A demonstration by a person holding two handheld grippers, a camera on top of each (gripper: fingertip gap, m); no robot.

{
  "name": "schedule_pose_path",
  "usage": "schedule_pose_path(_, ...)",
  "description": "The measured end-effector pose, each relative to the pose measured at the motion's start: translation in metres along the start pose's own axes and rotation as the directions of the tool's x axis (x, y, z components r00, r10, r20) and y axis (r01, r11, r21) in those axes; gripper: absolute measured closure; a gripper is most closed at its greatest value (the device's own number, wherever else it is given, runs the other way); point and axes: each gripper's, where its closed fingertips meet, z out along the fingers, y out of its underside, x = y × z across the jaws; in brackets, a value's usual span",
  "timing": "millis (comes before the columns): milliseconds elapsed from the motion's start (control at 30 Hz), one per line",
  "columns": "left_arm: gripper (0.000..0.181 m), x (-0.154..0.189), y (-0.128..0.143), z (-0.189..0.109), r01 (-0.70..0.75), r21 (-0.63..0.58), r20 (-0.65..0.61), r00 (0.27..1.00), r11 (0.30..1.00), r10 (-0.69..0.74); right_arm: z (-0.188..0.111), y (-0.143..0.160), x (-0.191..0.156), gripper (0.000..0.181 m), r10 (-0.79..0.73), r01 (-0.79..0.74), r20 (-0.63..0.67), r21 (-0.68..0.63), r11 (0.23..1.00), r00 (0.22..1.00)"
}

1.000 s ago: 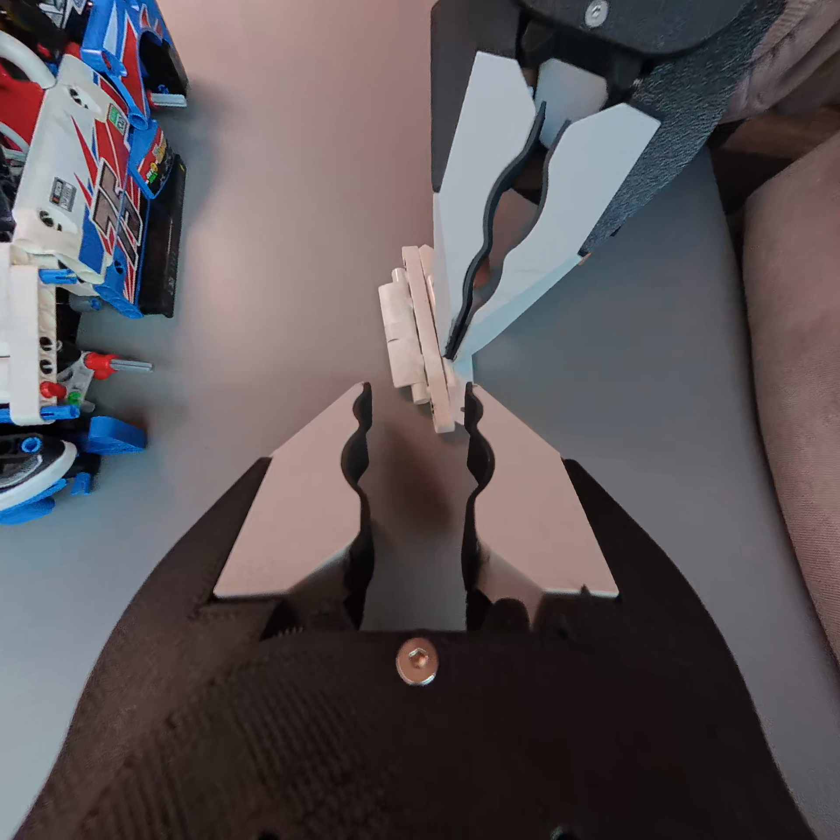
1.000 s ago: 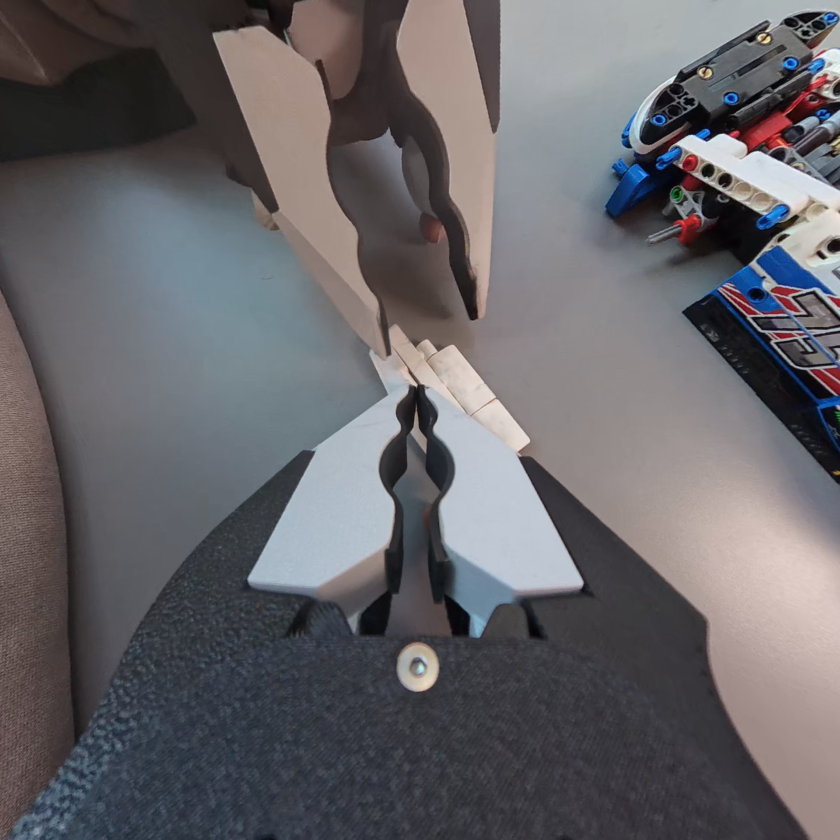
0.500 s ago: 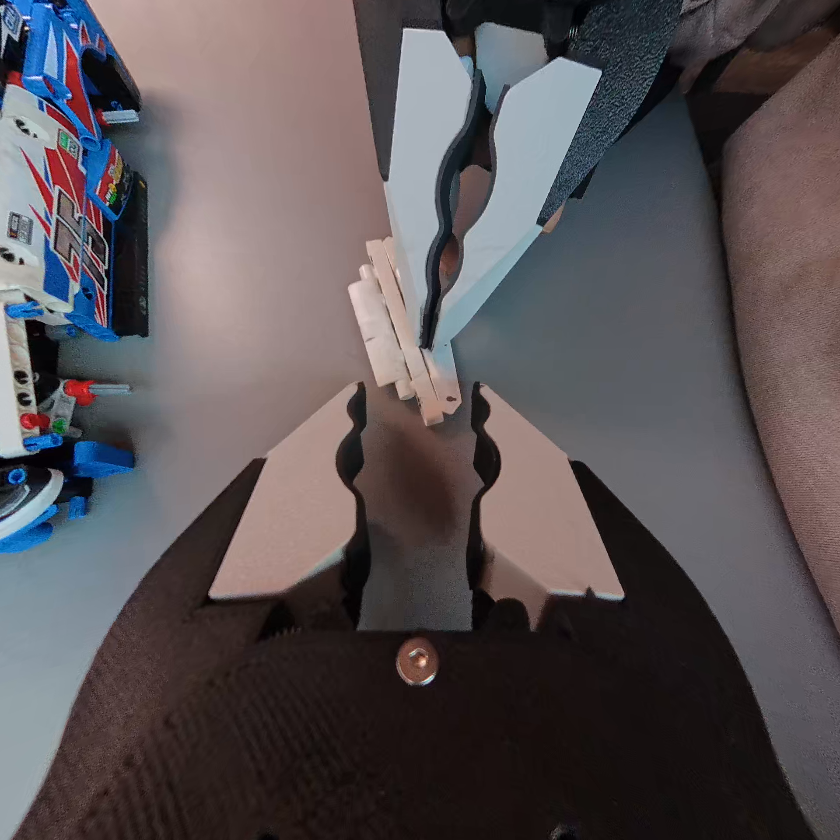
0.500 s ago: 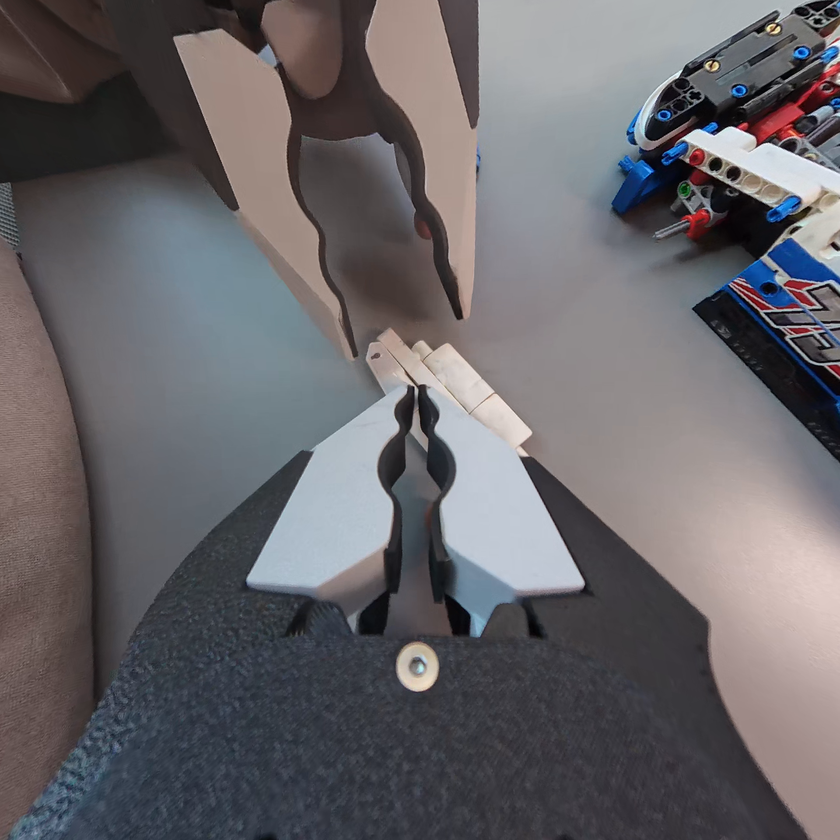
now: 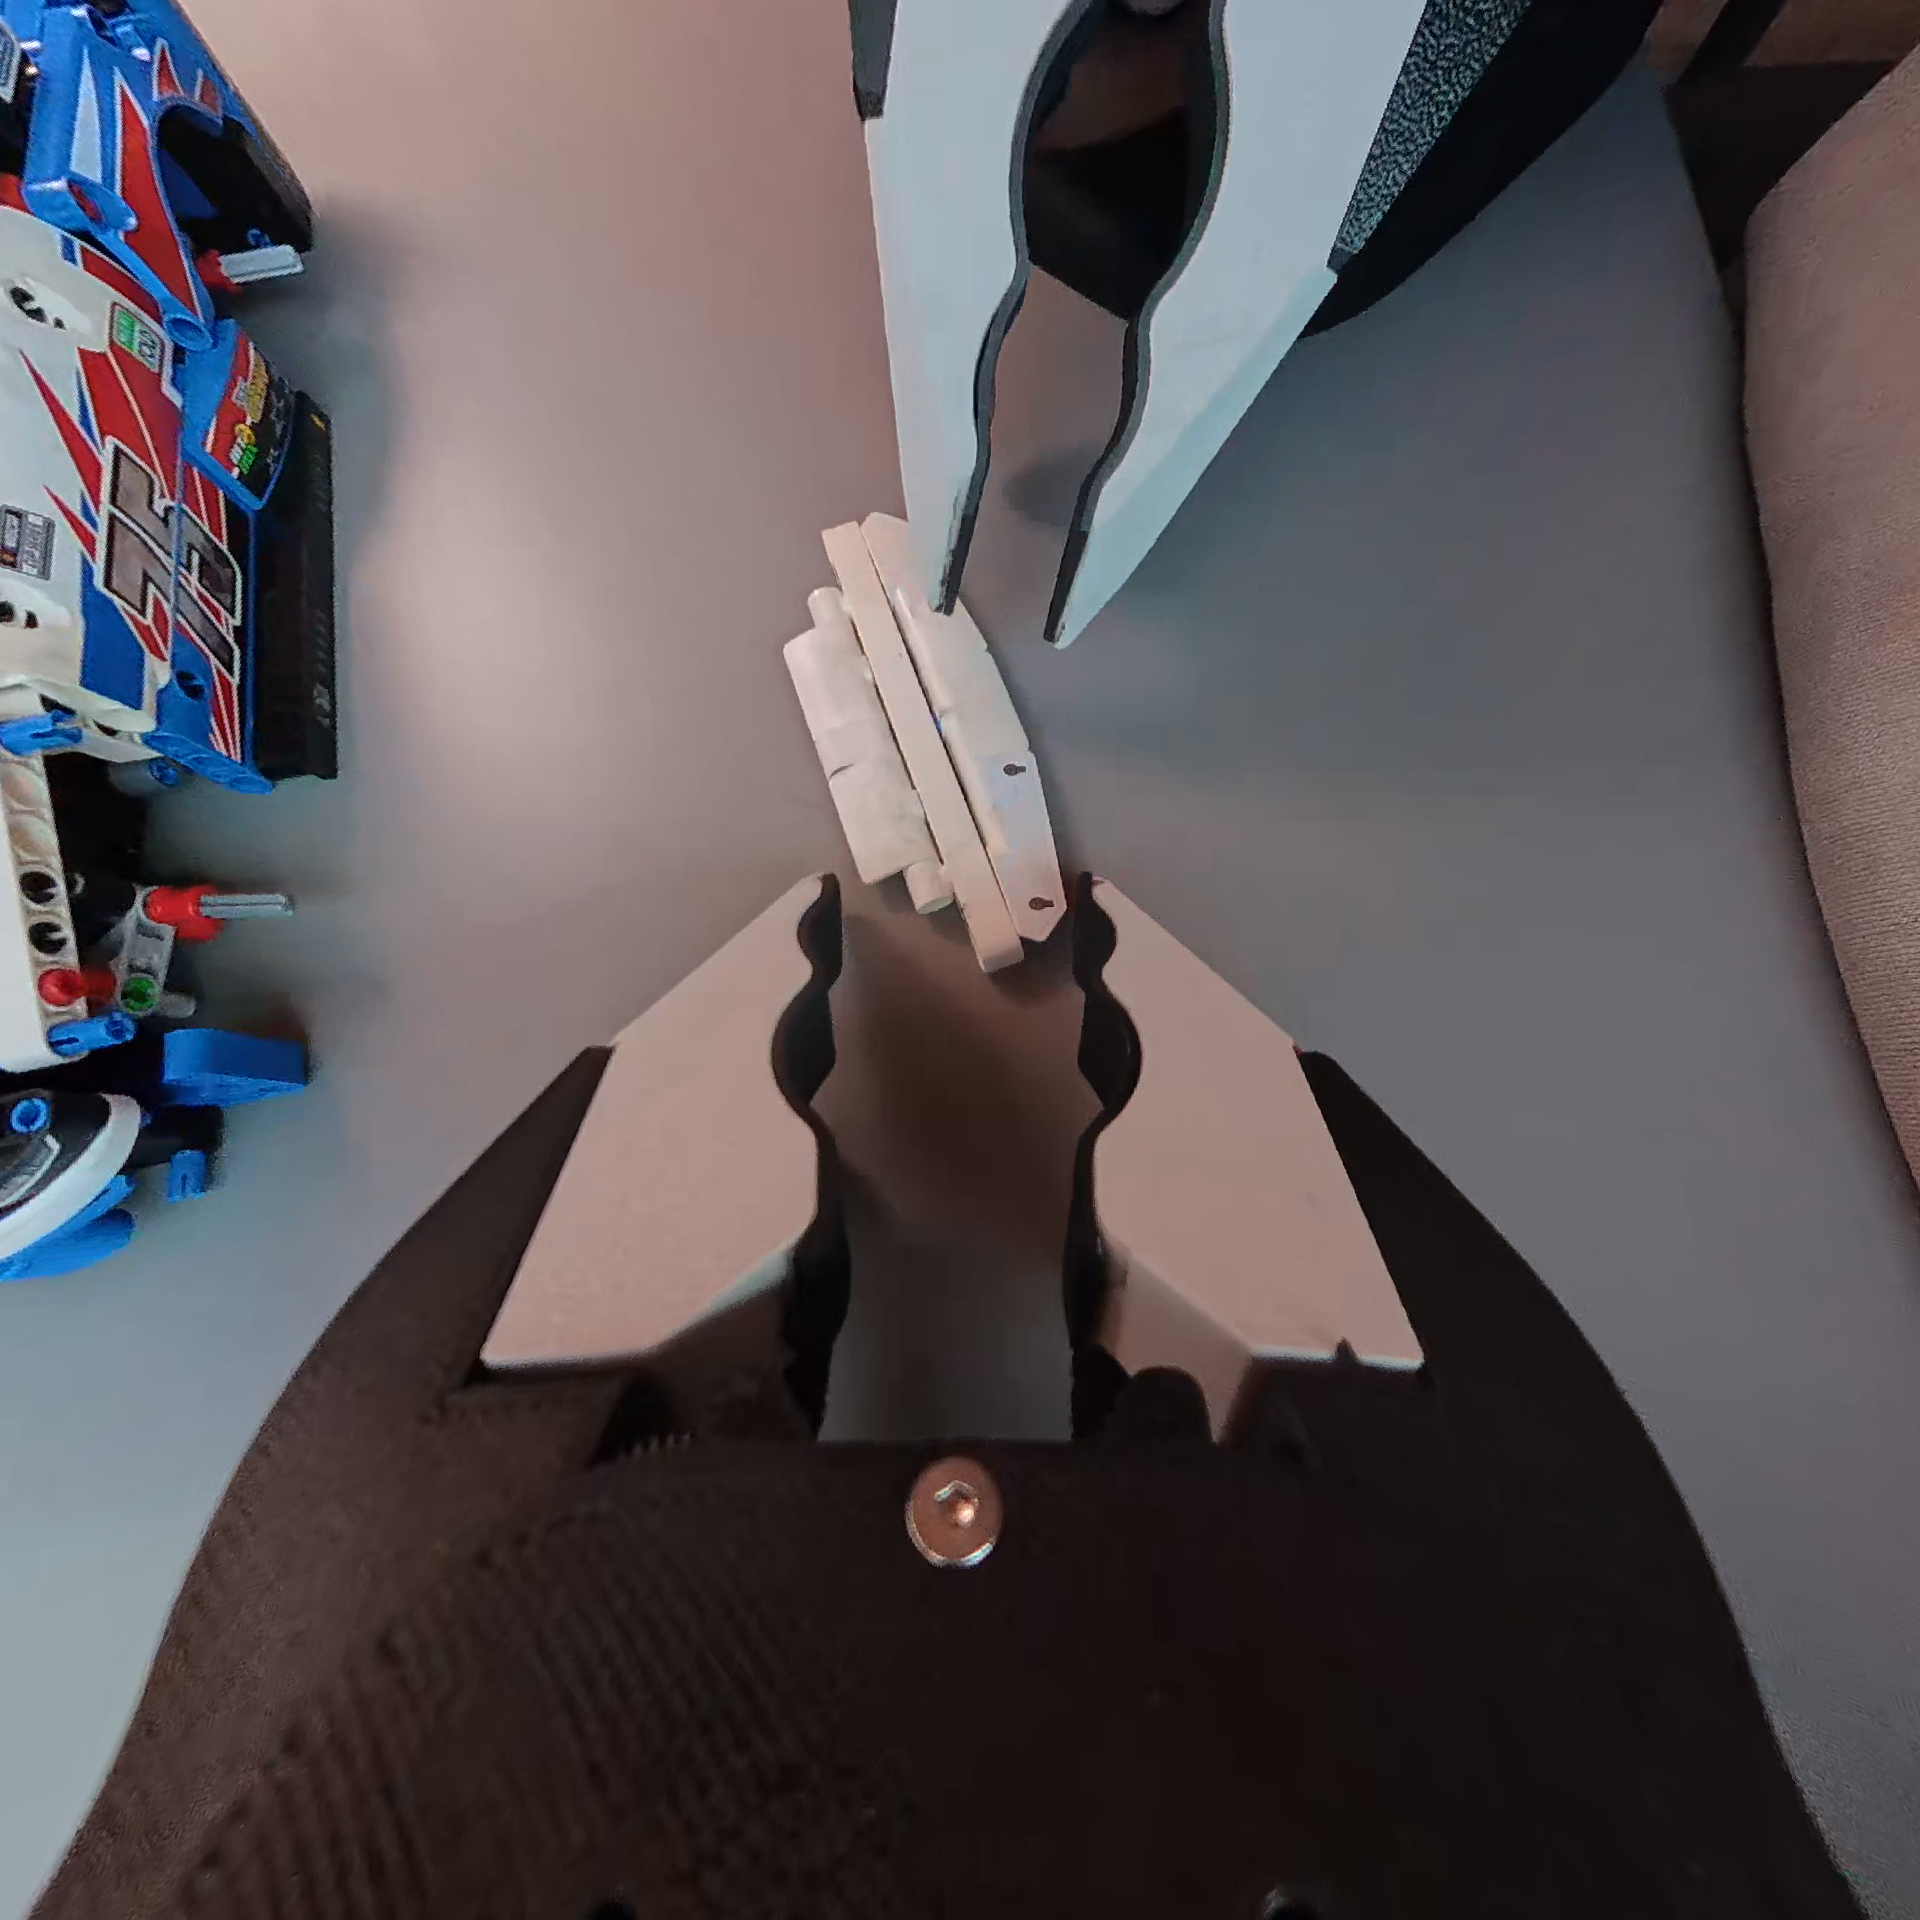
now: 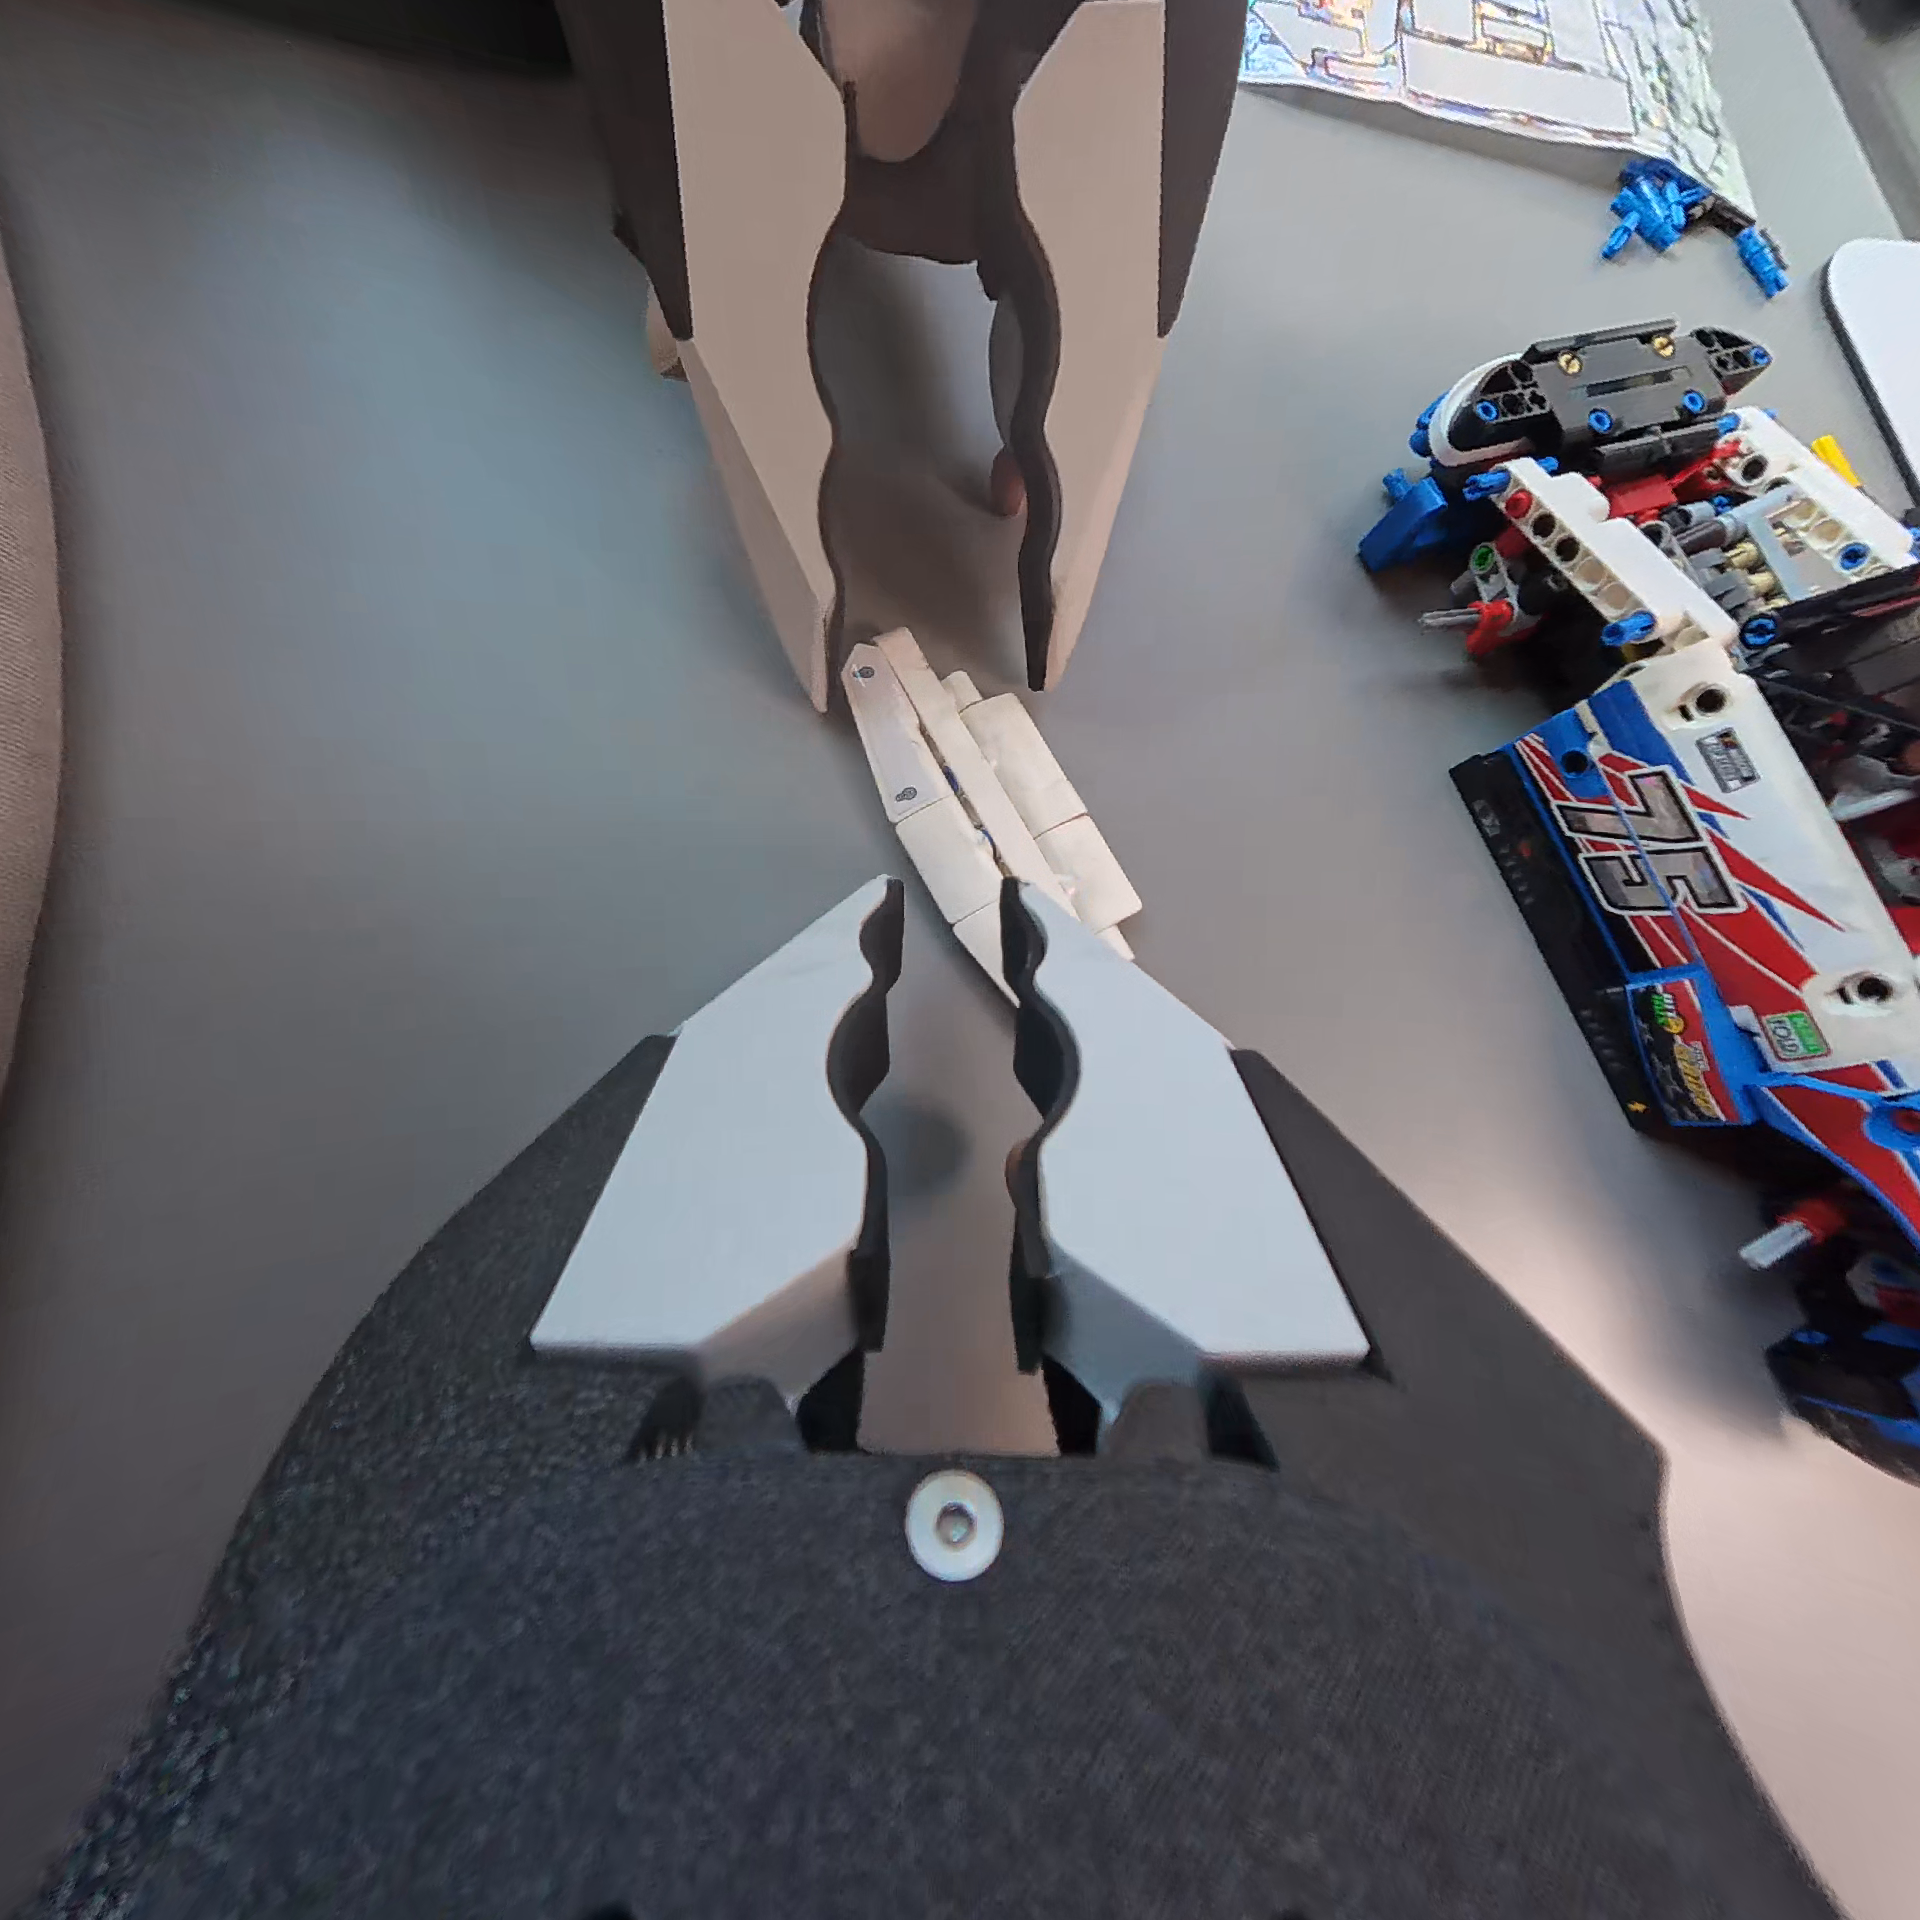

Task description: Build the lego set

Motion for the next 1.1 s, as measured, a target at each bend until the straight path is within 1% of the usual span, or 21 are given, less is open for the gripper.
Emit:
schedule_pose_path(33,0.139,0.0,0.0,0.0,-0.006,0.0,0.002,1.0,1.0,0.006,0.0,0.001,0.001,0.164,-0.01,0.01,-0.004,-0.002,1.0,1.0)
schedule_pose_path(133,0.151,0.001,0.001,-0.002,-0.035,0.01,-0.009,0.999,0.999,0.035,-0.003,0.002,0.006,0.159,-0.018,0.018,-0.008,0.01,1.0,1.0)
schedule_pose_path(200,0.153,-0.002,0.004,-0.006,-0.06,0.015,0.001,0.998,0.998,0.06,-0.005,0.007,0.011,0.156,-0.006,0.006,-0.014,0.0,1.0,1.0)
schedule_pose_path(333,0.163,-0.007,0.011,-0.012,-0.066,0.008,-0.004,0.998,0.998,0.066,-0.008,0.018,0.018,0.154,0.027,-0.027,-0.008,-0.024,0.999,1.0)
schedule_pose_path(400,0.166,-0.01,0.013,-0.015,-0.062,0.005,0.002,0.998,0.998,0.062,-0.008,0.02,0.021,0.156,0.046,-0.046,-0.004,-0.035,0.998,0.999)
schedule_pose_path(500,0.173,-0.011,0.015,-0.016,-0.066,0.0,0.002,0.998,0.998,0.066,-0.006,0.027,0.022,0.161,0.022,-0.021,0.007,-0.08,0.997,1.0)
schedule_pose_path(567,0.173,-0.011,0.016,-0.017,-0.066,-0.003,-0.002,0.998,0.998,0.066,-0.003,0.024,0.021,0.163,0.021,-0.019,0.023,-0.076,0.997,1.0)
schedule_pose_path(633,0.168,-0.011,0.017,-0.021,-0.055,-0.003,-0.009,0.998,0.998,0.055,0.0,0.021,0.021,0.163,0.016,-0.014,0.03,-0.075,0.997,0.999)
schedule_pose_path(733,0.161,-0.022,0.018,-0.034,-0.011,0.02,0.01,1.0,1.0,0.01,0.007,0.014,0.018,0.163,-0.011,0.013,0.042,-0.062,0.998,0.999)
schedule_pose_path(833,0.159,-0.04,0.017,-0.051,0.067,0.087,0.059,0.996,0.994,-0.072,0.015,0.005,0.018,0.163,-0.033,0.035,0.043,-0.045,0.998,0.999)
schedule_pose_path(933,0.157,-0.059,0.023,-0.062,0.135,0.125,0.131,0.98,0.983,-0.151,0.023,-0.005,0.019,0.163,-0.046,0.046,0.034,-0.016,0.999,0.998)
schedule_pose_path(1000,0.156,-0.069,0.026,-0.064,0.176,0.159,0.165,0.965,0.972,-0.202,0.023,-0.016,0.02,0.161,-0.028,0.026,0.045,0.044,0.999,0.999)
schedule_pose_path(1100,0.152,-0.089,0.031,-0.068,0.175,0.173,0.274,0.937,0.969,-0.218,0.009,-0.037,0.034,0.154,0.058,-0.066,0.045,0.203,0.977,0.997)
